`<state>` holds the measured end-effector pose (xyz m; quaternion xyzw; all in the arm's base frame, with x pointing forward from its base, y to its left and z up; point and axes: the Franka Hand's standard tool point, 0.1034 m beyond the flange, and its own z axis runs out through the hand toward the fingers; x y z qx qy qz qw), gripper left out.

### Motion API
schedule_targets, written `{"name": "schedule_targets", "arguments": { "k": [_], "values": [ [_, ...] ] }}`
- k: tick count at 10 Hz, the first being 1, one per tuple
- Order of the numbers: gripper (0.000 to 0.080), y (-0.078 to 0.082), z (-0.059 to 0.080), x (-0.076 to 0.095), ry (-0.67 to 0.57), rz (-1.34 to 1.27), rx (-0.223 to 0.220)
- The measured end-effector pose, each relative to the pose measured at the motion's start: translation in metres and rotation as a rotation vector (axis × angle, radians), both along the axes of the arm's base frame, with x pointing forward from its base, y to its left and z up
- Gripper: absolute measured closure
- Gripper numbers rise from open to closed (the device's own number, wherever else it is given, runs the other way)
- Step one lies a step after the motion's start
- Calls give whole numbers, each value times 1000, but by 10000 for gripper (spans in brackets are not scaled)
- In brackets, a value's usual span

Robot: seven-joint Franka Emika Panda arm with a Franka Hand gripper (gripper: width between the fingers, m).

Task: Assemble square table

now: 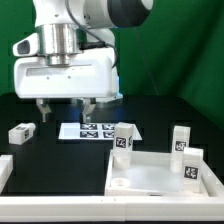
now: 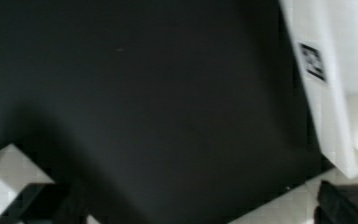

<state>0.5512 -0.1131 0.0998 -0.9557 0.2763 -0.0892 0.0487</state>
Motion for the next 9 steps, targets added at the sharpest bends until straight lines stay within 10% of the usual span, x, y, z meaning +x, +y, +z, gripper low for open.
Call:
{"name": "schedule_targets", "arguments": {
  "k": [4, 6, 9],
  "values": [
    [151, -6, -8, -8, -22, 210, -101],
    [151, -37, -20, -29, 20, 250, -104],
    [151, -87, -26, -70, 231, 280, 14]
  ]
}}
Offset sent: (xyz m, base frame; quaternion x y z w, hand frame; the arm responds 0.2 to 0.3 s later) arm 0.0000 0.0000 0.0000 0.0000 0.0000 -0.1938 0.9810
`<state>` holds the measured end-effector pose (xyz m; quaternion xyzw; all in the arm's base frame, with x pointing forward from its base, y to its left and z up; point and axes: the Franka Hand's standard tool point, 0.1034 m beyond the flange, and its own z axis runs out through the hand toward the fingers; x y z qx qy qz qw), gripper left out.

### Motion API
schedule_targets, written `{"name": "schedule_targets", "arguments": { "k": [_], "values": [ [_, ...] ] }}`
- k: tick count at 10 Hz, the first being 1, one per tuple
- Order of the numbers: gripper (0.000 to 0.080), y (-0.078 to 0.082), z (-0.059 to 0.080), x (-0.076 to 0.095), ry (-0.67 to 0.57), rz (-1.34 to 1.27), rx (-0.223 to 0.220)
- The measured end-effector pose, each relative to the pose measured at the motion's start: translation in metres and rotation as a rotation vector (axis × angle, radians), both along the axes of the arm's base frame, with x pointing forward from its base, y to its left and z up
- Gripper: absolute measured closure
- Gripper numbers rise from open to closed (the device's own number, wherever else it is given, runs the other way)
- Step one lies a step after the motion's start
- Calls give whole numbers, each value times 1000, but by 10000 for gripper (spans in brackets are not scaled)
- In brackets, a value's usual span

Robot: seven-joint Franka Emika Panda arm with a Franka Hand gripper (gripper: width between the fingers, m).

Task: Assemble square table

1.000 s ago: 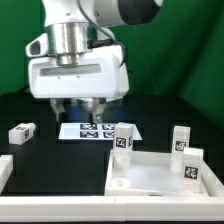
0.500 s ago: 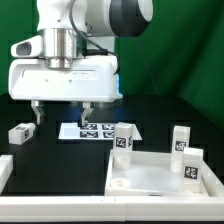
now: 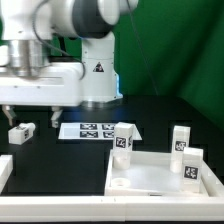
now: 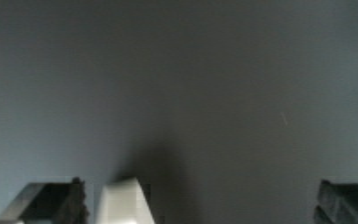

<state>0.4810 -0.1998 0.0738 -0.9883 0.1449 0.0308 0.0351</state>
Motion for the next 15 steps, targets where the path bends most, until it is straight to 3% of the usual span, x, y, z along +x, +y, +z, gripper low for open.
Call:
{"name": "schedule_targets", "arguments": {
  "k": [4, 5, 6, 7, 8, 10, 13, 15],
  "values": [
    [151, 4, -6, -2, 221, 1, 118],
    [151, 7, -6, -9, 295, 6, 158],
    [151, -4, -12, -20, 397, 9, 210],
    [151, -22, -18, -29, 472, 24, 221],
    [151, -27, -23, -39, 547, 16, 247],
    [151, -23, -28, -44, 613, 16, 277],
    [151, -25, -30, -47, 618, 11, 278],
    [151, -32, -47, -76, 702, -35, 321]
  ]
}}
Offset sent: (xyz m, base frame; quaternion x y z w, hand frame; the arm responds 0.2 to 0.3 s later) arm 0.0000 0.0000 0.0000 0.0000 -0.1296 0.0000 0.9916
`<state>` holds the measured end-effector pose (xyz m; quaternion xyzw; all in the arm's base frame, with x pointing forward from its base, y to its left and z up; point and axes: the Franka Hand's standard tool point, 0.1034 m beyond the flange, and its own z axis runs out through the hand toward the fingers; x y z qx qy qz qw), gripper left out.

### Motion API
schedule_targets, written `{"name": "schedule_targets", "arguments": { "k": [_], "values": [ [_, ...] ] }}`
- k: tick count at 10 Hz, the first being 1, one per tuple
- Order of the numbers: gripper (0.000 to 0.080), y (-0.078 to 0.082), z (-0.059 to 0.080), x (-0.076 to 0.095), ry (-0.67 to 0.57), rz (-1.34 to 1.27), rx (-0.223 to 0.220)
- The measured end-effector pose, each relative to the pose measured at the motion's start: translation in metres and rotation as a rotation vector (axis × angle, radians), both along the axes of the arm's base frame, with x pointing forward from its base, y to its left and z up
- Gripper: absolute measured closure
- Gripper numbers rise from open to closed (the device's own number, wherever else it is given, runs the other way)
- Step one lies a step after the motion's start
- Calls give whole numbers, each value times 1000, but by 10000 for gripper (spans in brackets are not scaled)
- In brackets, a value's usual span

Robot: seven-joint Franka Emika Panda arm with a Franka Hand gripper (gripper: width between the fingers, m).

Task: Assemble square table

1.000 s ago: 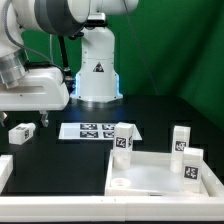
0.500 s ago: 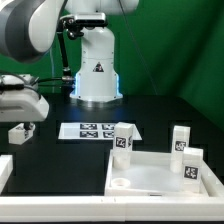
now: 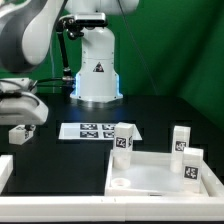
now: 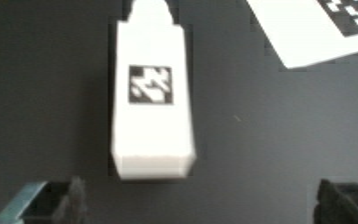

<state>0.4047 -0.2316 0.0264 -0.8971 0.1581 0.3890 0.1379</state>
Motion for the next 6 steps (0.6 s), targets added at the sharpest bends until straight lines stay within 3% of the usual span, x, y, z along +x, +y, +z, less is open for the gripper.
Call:
{"name": "schedule_targets", "arguments": {
  "k": [2, 5, 6],
  "values": [
    [151, 13, -10, -27, 124, -41, 39],
    [151, 15, -14, -30, 143, -43, 42],
    [268, 15, -15, -31, 144, -43, 43]
  ]
}}
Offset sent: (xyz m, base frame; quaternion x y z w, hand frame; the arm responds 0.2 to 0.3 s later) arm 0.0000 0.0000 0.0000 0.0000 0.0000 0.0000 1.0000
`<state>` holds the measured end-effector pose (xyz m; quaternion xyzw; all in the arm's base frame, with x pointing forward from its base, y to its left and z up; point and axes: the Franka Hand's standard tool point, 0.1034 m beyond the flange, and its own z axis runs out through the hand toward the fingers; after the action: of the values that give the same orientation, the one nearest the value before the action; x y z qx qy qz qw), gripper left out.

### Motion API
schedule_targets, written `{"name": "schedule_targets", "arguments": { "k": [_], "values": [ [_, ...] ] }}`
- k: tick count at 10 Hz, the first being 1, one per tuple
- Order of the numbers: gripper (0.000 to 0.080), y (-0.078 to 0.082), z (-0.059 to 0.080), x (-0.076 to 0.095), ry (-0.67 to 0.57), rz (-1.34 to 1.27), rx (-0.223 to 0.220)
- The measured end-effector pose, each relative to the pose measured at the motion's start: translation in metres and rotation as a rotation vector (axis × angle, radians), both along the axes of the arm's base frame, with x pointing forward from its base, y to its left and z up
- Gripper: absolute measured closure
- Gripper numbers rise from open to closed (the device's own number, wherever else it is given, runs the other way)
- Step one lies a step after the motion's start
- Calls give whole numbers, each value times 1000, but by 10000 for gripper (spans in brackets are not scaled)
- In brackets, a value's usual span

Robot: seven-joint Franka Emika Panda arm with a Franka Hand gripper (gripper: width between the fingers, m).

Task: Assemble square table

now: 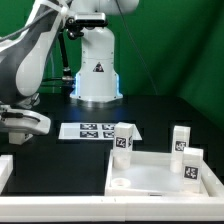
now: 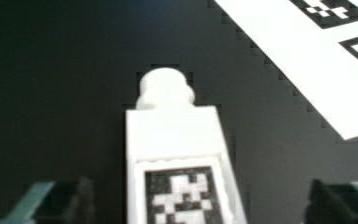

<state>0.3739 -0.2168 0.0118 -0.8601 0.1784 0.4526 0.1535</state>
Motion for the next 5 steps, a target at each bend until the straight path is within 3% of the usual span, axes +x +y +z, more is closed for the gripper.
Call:
{"name": "schedule_targets", "arguments": {
  "k": [1, 2, 3, 5],
  "values": [
    [268, 0, 0, 0, 0, 0, 0],
    [453, 0, 0, 0, 0, 0, 0],
    [514, 0, 0, 0, 1, -1, 0],
    [514, 0, 0, 0, 1, -1, 0]
  ]
}}
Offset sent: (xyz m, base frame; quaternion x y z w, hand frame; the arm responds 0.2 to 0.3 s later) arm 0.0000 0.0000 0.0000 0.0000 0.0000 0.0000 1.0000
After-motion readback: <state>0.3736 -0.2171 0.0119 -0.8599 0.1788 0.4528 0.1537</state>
